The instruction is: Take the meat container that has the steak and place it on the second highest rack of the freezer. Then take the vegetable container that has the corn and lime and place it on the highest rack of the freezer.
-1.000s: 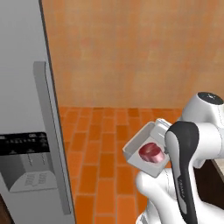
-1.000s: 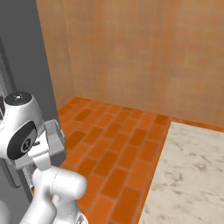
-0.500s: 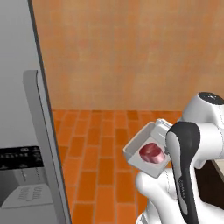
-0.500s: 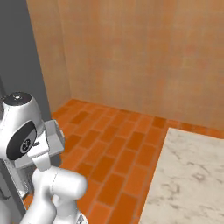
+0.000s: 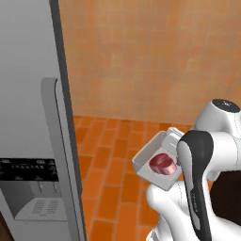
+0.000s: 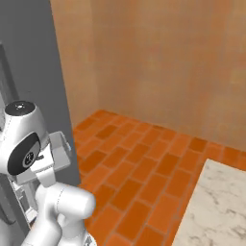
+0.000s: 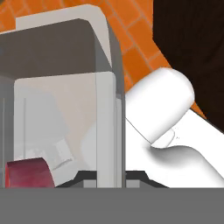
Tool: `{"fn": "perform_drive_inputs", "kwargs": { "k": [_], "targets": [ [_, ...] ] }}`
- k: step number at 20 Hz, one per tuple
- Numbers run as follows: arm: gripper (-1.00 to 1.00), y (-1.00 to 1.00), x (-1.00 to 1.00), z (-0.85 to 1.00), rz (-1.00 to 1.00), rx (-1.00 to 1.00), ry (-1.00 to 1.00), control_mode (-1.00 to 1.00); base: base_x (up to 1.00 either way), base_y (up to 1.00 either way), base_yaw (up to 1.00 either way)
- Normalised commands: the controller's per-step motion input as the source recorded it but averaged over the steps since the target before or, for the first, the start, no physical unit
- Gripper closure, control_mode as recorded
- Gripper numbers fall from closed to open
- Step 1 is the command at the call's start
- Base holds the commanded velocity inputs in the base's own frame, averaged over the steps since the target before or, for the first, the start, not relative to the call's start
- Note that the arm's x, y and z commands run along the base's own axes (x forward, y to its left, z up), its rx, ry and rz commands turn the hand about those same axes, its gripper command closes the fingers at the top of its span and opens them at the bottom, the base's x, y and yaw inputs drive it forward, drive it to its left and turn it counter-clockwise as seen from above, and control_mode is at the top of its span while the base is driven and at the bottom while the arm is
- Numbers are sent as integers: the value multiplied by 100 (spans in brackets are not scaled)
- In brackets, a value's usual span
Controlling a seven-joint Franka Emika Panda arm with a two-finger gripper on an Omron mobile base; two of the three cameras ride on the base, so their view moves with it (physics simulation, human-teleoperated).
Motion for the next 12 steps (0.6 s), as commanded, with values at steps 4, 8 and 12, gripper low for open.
{"fn": "perform_drive_inputs", "kwargs": {
  "k": [4,8,12],
  "targets": [
    [100,0,0,0,0,0,0,100,80,-28,47],
    [100,0,0,0,0,0,0,100,57,-35,37],
    [100,0,0,0,0,0,0,100,34,-19,48]
  ]
}}
